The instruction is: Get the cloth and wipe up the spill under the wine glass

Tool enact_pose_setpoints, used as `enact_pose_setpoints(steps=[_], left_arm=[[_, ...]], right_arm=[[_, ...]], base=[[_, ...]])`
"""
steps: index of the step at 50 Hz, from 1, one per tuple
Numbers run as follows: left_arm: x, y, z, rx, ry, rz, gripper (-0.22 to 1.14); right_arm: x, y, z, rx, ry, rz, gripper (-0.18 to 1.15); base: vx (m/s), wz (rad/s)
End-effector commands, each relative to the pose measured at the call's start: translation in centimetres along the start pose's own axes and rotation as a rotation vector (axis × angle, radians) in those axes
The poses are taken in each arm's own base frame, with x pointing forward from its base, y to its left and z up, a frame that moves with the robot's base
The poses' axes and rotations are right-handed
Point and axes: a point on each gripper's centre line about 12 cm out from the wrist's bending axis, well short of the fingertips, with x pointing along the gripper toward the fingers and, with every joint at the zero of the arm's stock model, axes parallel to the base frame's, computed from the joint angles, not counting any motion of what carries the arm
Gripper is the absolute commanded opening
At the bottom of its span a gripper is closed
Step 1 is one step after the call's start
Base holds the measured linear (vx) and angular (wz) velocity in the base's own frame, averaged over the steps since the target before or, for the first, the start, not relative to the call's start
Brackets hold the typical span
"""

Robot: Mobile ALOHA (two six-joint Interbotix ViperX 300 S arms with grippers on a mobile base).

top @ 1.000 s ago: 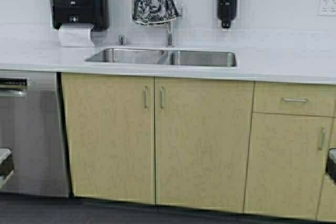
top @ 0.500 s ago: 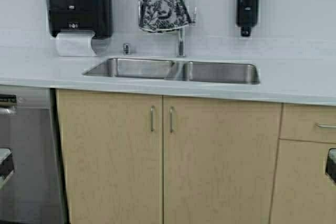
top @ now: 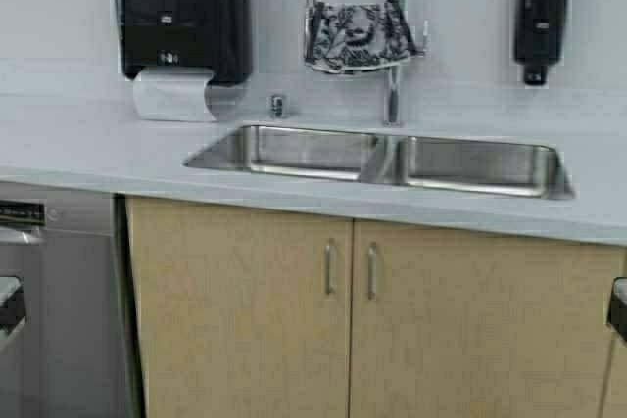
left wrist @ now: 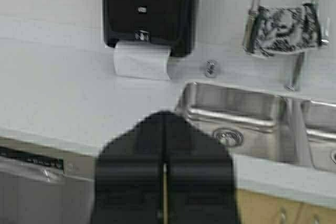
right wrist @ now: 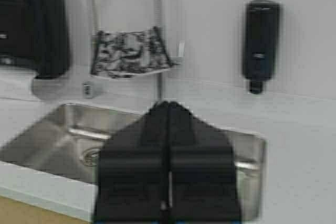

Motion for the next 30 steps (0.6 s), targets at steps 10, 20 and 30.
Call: enact_pose_setpoints(steps=[10,20,30], left_arm=[[-1.0,-0.1,0.6,-0.003,-0.050,-0.005,0.02],[-1.7,0.0,0.4,-0.003,-0.057,-0.005,0.02],[-1.7,0.0,0.1,-0.003,-0.047,-0.004,0.02]], right_arm=[[0.9,3.3,2.1,0.009,0.016,0.169,0.05],[2.6,6.1,2.4,0.014,0.056,0.283,0.05],[5.3,7.5,0.6,-0.002,0.151,0.308,0.05]], base=[[0.39,0.09],[0.37,0.01],[0.35,-0.04]])
